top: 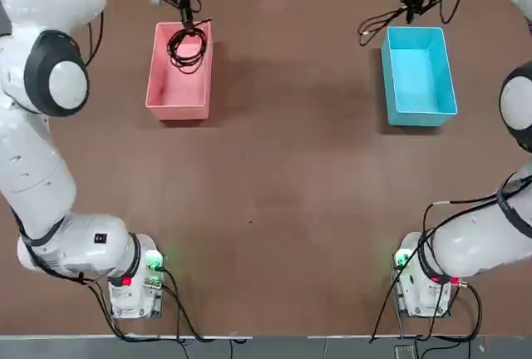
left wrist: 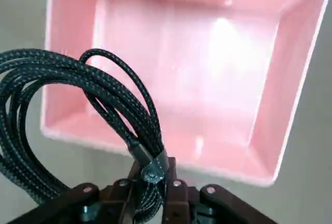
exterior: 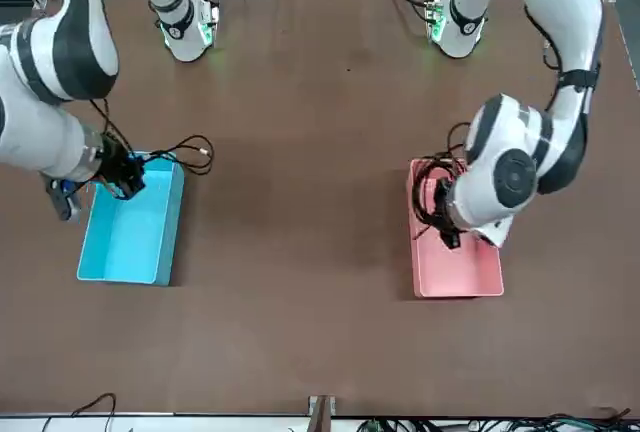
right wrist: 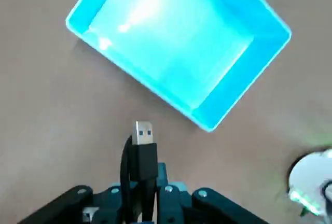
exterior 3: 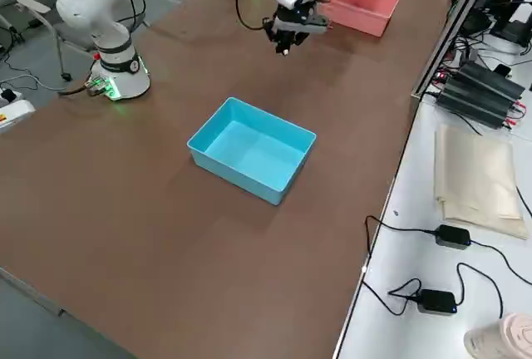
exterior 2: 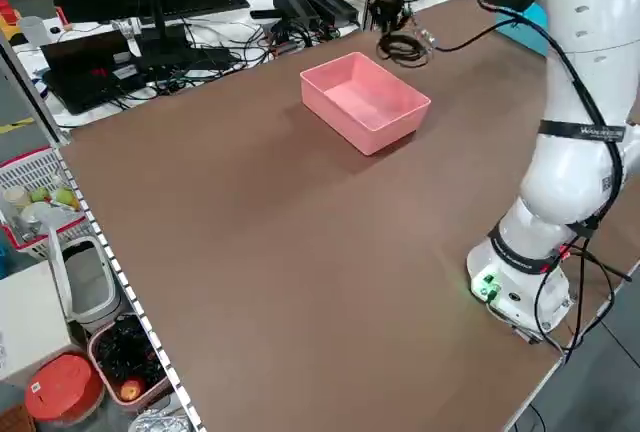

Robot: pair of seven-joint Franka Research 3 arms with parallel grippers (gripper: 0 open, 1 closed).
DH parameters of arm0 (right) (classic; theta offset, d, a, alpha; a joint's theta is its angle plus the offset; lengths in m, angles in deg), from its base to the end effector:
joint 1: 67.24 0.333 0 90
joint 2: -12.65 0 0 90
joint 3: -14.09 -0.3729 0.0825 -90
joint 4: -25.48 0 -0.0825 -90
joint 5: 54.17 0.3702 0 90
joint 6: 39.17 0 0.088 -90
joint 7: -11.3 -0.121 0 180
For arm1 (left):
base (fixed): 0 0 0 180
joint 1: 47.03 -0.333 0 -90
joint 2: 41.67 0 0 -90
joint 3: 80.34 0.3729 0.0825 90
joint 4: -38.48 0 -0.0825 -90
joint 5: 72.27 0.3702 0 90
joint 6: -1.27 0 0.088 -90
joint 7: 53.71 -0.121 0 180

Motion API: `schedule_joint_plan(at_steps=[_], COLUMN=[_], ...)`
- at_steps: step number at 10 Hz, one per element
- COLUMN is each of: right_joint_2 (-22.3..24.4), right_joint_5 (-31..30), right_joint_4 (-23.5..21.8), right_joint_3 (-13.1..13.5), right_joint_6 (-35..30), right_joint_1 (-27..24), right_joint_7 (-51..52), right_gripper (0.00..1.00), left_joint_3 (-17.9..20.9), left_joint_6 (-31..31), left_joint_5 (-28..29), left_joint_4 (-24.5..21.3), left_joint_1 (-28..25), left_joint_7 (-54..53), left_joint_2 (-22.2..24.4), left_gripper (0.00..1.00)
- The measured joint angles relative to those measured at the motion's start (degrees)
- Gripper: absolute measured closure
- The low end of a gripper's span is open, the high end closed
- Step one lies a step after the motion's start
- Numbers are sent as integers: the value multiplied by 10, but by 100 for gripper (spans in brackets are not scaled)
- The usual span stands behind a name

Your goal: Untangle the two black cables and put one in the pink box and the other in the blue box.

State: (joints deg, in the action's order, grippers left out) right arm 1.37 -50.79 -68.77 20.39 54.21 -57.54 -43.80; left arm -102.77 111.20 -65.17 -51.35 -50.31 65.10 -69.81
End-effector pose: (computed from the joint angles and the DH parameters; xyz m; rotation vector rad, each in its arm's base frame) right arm 0.5912 0.0474 0.5268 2.7428 -1.3456 -0.3094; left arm 0.6608 -0.1729 0.4093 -1.9970 -2.3282 0.1547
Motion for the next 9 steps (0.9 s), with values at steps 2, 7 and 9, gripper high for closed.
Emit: schedule_joint_plan(at_steps=[2, 7, 9], right_joint_2=[-3, -27, -58], right_joint_5=[-13, -16, -16], right_joint_4=[-19, -57, -76], right_joint_3=[0, 0, 0], right_joint_6=[34, 132, 184], right_joint_1=[-37, -104, -112], right_joint_7=[69, 204, 236], right_gripper=[93, 93, 93], left_joint_3=[0, -4, -4], left_joint_6=[65, 145, 147], left_joint_5=[1, 3, 16], left_joint_4=[-47, -102, -105], left_joint_1=[-58, -64, -64], left_joint_7=[-46, -55, -57], left_joint_2=[1, -10, -11], left_gripper=[80, 79, 64])
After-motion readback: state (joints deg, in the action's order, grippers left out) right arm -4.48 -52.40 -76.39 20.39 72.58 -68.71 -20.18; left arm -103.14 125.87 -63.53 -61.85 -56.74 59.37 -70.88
